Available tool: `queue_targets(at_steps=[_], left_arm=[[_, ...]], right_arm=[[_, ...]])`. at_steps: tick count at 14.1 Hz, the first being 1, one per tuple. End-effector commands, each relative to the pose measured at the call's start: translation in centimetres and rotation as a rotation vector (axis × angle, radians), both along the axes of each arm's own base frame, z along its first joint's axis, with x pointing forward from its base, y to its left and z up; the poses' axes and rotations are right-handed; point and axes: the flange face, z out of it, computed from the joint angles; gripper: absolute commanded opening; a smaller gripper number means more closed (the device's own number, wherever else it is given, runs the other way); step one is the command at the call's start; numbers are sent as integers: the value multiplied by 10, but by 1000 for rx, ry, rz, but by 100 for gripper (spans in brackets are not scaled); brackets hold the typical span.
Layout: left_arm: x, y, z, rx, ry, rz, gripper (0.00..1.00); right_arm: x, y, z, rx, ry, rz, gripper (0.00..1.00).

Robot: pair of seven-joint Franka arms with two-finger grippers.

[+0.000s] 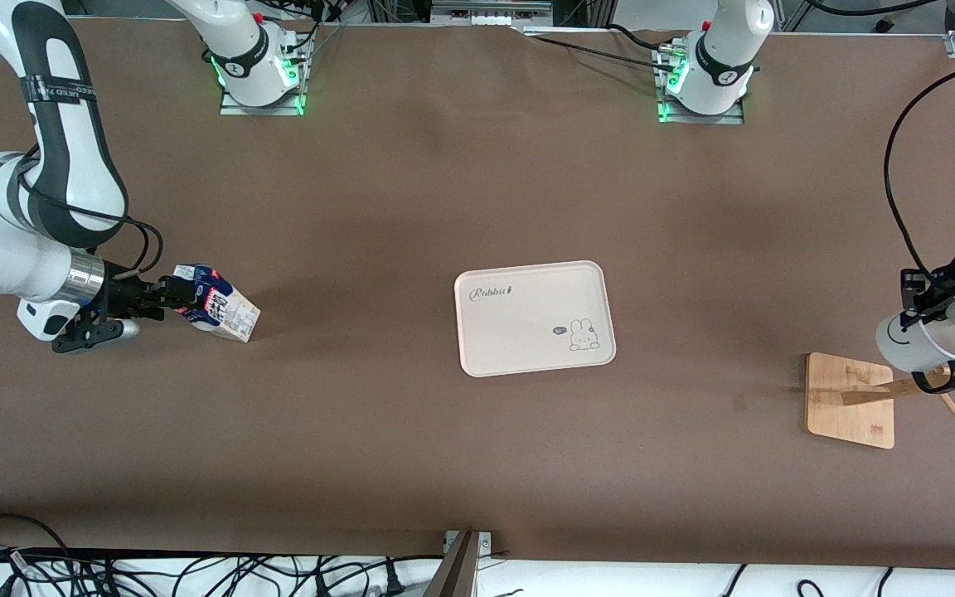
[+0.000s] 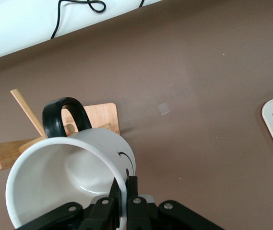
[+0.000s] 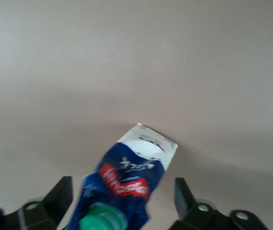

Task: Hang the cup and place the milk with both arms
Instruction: 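Release the carton with the right gripper while the left gripper hangs the mug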

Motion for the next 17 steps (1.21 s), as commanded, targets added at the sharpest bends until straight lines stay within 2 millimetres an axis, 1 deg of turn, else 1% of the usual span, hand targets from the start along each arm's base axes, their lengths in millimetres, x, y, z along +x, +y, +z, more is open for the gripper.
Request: queue_targets(at_steps=[1,3,4,5,6,8,9,10,11,12,14,15,17], left_arm=[[8,28,-6,-32,-28,-38,0],[8,42,-11,-17,-43,-68,0],[8,44,-14,-14,-39,-78,2],[8,45,-16,-13,-34,-79,52],[8,45,-17,-13,-32,-77,99],[7,45,-16,-18,-30,-65,100],[7,44,-15,-21,-28,-63,100],[8,39,-12,-22,-33,-66,100],[9,33,-9,-25,-36,-64,100],[10,23,-7,-31,-32,-57,100],[12,-15,-4,-43,-16,-40,100],[8,-36,0,-49,1,-13,100],[-3,-70,8,-68,54,79,100]], right_arm=[[-4,-6,28,28,-21,-6,100],[-3,-11,40,38,2,0,100],[-1,-13,50,42,14,8,100],[0,-13,63,47,27,20,100],[3,-11,79,50,42,23,100],[9,-6,123,-2,69,17,100],[12,1,151,-35,74,13,100],[12,7,172,-53,77,9,100],[12,11,190,-62,77,-2,100],[11,12,203,-78,77,-14,100],[10,11,218,-124,74,-27,100],[11,9,223,-149,68,-31,100],[11,9,235,-201,49,-23,100]])
